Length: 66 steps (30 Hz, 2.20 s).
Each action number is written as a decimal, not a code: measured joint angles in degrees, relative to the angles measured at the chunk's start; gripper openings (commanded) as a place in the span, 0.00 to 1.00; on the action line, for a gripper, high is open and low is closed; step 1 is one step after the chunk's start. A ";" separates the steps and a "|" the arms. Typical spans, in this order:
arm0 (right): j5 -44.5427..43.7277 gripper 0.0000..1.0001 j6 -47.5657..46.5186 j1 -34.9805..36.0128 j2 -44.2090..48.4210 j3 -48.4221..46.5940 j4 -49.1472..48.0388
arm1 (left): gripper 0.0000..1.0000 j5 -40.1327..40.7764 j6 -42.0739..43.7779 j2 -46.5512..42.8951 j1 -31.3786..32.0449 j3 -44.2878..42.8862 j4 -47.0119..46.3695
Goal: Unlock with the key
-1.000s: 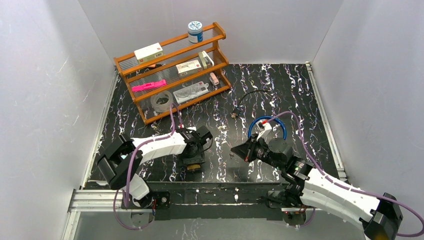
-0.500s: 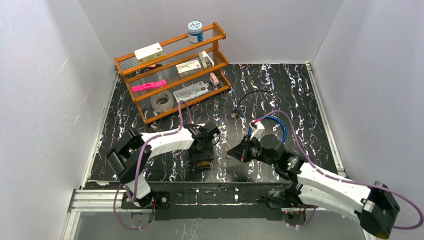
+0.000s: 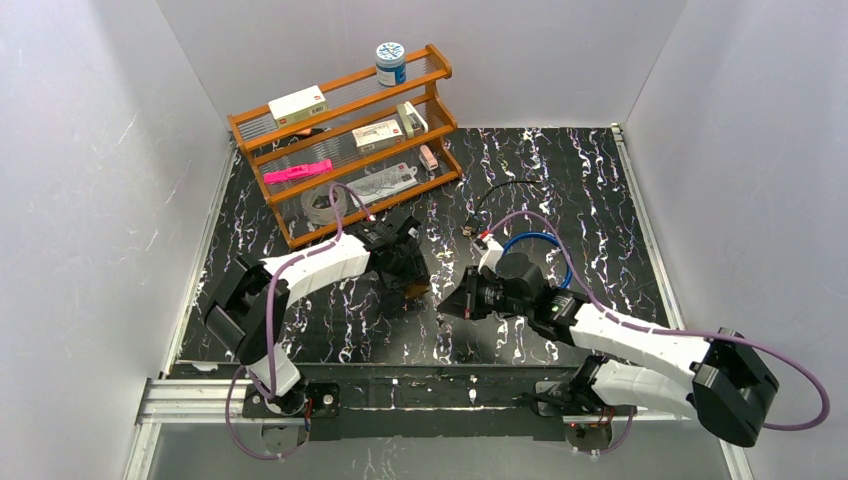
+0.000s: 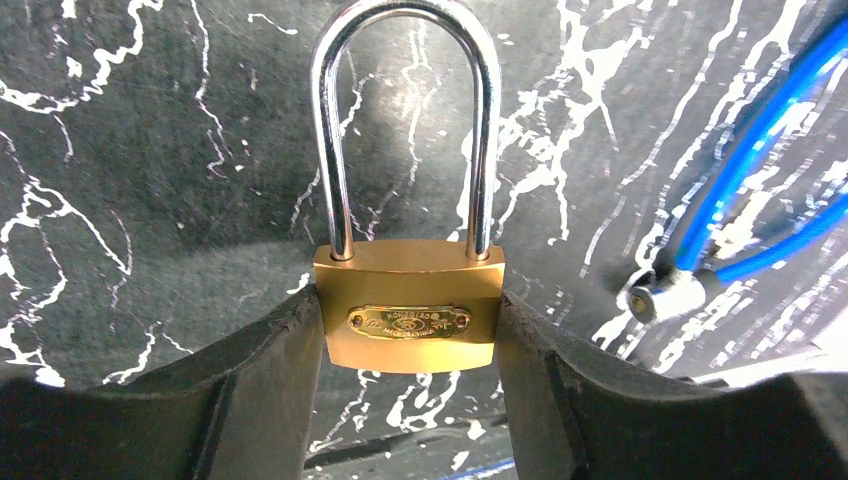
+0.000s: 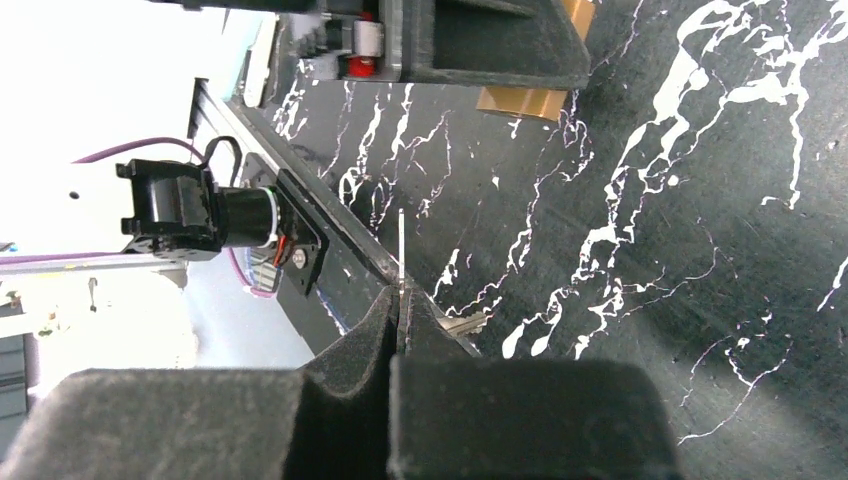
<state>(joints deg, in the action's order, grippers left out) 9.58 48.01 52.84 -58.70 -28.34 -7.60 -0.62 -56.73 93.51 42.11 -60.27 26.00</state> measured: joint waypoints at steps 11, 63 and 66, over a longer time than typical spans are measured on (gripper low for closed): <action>-0.70 0.01 -0.15 0.00 -8.92 -4.85 2.62 | 0.09 -3.08 -5.57 -10.86 -0.55 2.19 -2.19; -5.14 0.01 -0.83 0.07 -11.37 -7.91 1.90 | 0.10 -6.43 -12.26 -14.67 -1.53 8.50 -9.73; -5.49 0.01 -0.83 0.04 -11.37 -8.07 1.92 | 0.10 -6.49 -12.55 -14.84 -1.55 8.98 -10.01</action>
<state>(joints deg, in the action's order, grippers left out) 4.10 47.18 52.88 -70.06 -36.40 -5.67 -7.11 -69.28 78.67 40.56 -51.29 15.99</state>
